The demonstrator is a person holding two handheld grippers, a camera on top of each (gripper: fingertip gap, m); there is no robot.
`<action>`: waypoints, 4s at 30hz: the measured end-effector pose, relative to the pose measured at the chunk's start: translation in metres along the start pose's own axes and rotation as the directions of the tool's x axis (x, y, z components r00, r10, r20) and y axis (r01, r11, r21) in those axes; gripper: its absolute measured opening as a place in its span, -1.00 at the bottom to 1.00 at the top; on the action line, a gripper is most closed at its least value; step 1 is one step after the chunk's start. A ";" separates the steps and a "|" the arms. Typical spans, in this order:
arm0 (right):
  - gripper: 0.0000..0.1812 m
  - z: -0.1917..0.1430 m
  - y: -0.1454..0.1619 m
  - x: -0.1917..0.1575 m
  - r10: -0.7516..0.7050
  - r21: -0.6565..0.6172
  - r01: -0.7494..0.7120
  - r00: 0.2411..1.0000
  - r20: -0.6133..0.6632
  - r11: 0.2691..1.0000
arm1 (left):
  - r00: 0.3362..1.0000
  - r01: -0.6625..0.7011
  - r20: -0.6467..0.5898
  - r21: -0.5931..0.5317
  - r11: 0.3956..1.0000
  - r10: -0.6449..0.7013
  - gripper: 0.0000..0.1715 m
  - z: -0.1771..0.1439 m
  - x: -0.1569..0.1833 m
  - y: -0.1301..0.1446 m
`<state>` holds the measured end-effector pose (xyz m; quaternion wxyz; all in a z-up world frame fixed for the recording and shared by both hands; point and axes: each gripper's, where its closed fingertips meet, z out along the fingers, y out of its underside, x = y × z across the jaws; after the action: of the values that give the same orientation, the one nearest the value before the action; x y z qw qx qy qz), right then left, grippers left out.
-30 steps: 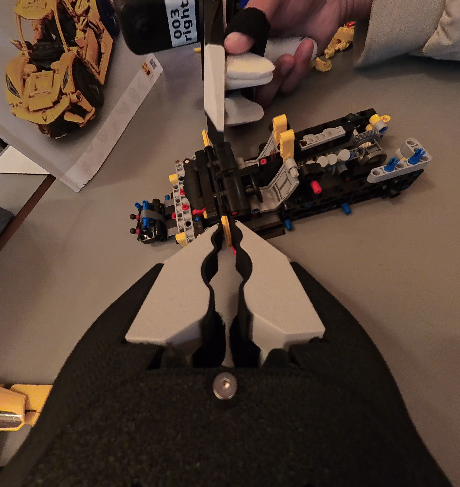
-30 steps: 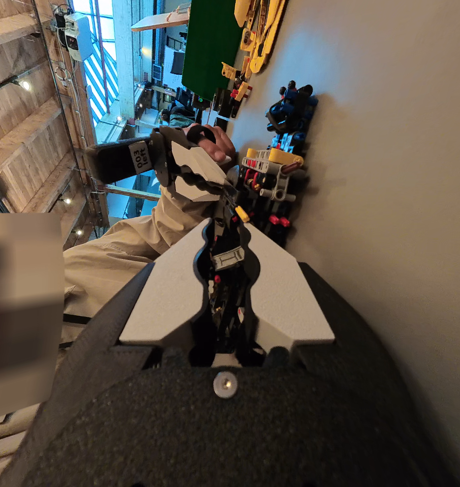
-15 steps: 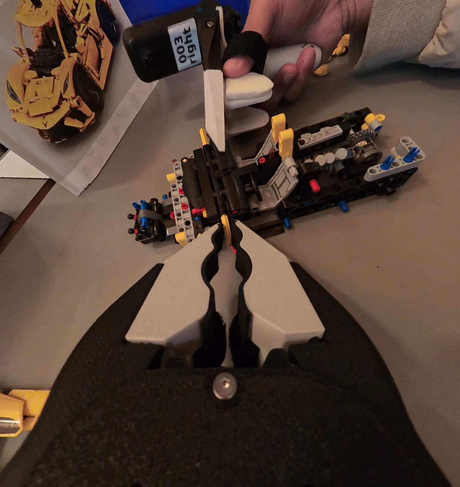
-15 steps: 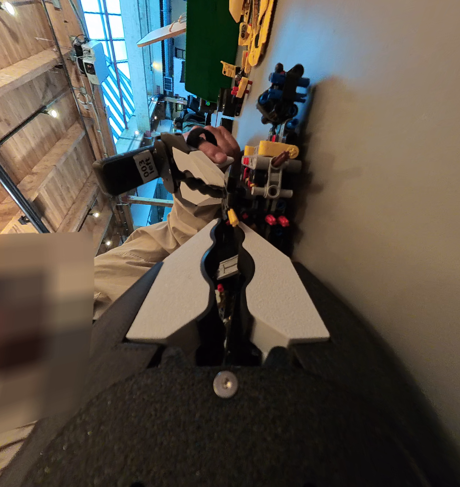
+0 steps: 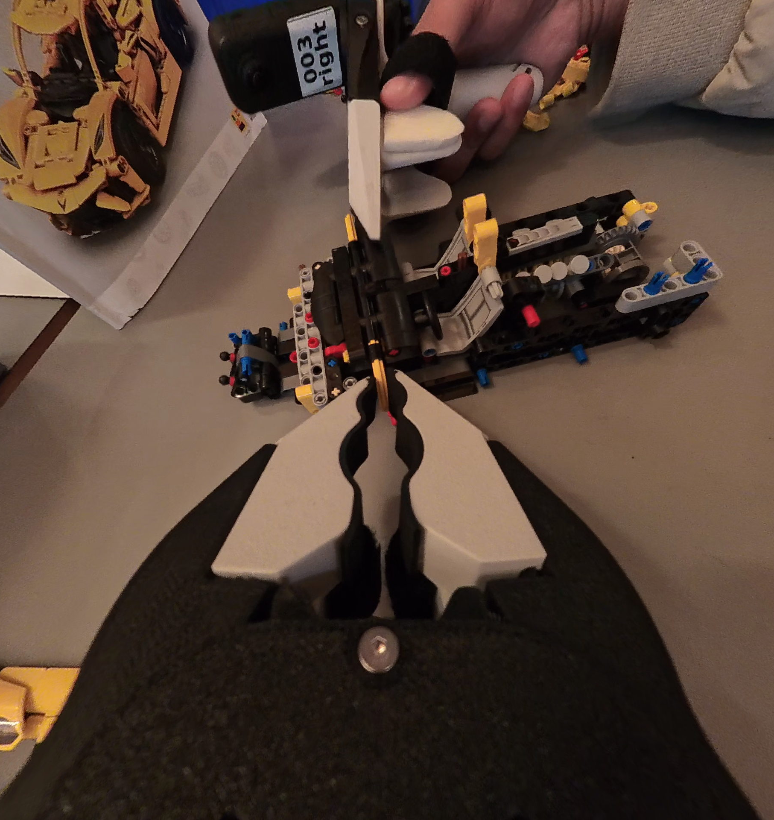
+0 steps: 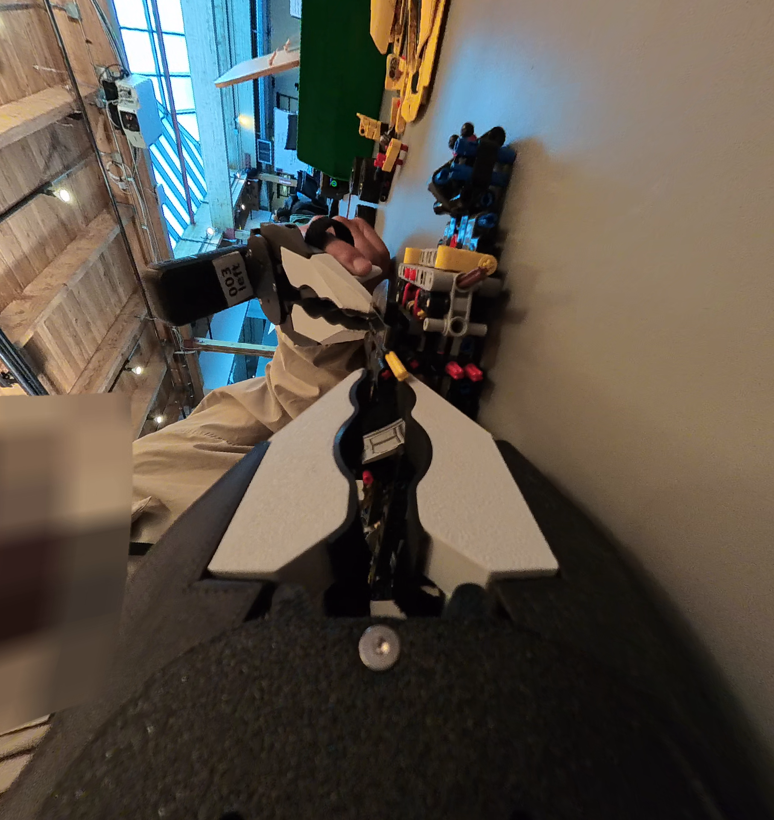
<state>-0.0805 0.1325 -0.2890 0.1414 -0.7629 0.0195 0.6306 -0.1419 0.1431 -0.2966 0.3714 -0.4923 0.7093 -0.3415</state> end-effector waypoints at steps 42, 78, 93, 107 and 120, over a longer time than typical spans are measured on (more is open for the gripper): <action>-0.77 -0.151 0.050 0.034 -0.256 -0.193 0.170 0.567 -0.783 0.966 | 0.999 -0.049 -0.002 0.008 0.999 0.049 -0.95 0.016 0.016 -0.013; -0.48 0.008 -0.021 -0.002 -0.837 -0.229 0.858 0.331 -0.435 0.459 | 0.093 0.991 -0.297 0.124 0.058 -0.951 -0.78 0.015 0.005 -0.020; -0.59 0.015 -0.010 0.006 -0.815 -0.231 0.803 0.455 -0.359 0.550 | 0.024 0.987 -0.331 0.159 -0.031 -0.943 -0.98 0.013 0.000 -0.019; -0.75 0.025 0.002 0.002 -0.813 -0.228 0.785 0.523 -0.254 0.576 | -0.003 0.994 -0.365 0.102 -0.043 -0.931 -0.98 -0.006 0.010 -0.011; -0.85 0.029 0.012 -0.001 -0.778 -0.215 0.749 0.592 -0.210 0.627 | 0.053 0.975 -0.277 0.221 -0.010 -0.959 -0.99 -0.023 -0.005 0.004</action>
<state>-0.1111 0.1277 -0.2949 0.3539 -0.7853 -0.3219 0.3930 -0.1624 0.1519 -0.2878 0.0985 -0.7601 0.1074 -0.6332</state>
